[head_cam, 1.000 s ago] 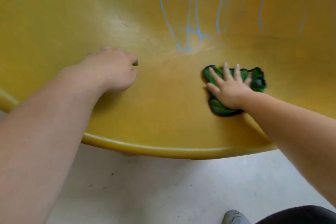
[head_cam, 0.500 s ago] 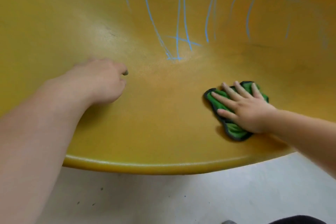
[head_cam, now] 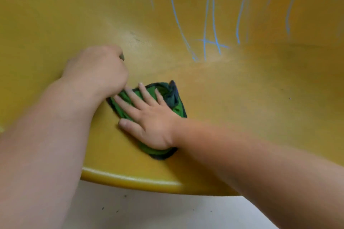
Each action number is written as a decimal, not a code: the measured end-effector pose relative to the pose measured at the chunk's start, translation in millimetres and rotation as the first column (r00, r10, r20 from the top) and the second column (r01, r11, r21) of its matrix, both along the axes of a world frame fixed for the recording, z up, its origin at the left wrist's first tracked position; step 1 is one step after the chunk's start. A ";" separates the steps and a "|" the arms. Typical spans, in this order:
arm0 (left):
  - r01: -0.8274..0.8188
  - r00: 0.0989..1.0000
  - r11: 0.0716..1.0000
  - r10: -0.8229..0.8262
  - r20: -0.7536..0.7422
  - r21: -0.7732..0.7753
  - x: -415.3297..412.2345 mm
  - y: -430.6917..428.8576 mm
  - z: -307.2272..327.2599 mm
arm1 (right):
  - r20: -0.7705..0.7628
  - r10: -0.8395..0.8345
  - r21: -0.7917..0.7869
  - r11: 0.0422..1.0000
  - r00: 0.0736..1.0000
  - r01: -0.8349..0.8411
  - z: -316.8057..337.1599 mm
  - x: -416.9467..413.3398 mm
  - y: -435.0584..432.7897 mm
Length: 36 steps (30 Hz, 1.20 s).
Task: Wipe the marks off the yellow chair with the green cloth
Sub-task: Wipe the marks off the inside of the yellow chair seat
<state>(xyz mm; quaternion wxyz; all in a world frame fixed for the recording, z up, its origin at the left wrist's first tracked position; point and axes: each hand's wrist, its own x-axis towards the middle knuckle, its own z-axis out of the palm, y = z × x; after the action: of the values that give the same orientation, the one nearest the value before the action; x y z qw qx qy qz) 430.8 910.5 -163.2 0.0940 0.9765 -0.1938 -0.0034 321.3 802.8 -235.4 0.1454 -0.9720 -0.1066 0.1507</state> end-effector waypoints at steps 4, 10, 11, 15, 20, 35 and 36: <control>0.016 1.000 1.000 -0.016 -0.021 -0.006 -4.4 -1.6 -0.7 | -0.068 0.046 -0.046 0.998 0.997 -0.049 1.2 -61.6 -54.6; 0.032 0.999 0.999 -0.032 -0.017 0.004 -10.1 4.3 -1.0 | 0.113 -0.655 -0.445 0.639 0.747 0.628 -9.8 -10.4 -211.9; 0.036 0.999 0.999 -0.036 -0.009 -0.011 -11.6 5.2 -1.6 | 0.129 -0.700 -0.399 0.612 0.703 0.683 -13.6 4.0 -207.6; -0.025 0.999 0.992 0.031 0.040 -0.124 -10.7 8.4 10.0 | 0.090 -0.546 -0.206 0.808 0.833 0.552 -22.0 53.7 -108.0; -0.006 0.994 1.000 0.009 0.105 -0.028 2.0 21.9 29.9 | 0.091 0.017 0.082 0.996 0.996 -0.025 -0.6 27.8 20.5; 0.105 0.984 0.994 -0.107 0.139 0.025 -1.1 53.6 30.9 | 0.158 -0.221 0.013 0.975 0.962 0.222 -9.1 78.0 -11.0; 0.120 0.981 0.992 -0.123 0.149 0.025 0.2 51.7 30.6 | 0.162 -0.084 0.056 0.996 0.983 0.076 -6.4 64.2 10.0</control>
<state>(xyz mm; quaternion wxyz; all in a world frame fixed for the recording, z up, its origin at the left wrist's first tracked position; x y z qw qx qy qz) 431.1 962.2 -132.6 0.0708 0.9610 -0.2596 0.0630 385.5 812.8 -241.7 0.1662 -0.9807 -0.0826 0.0616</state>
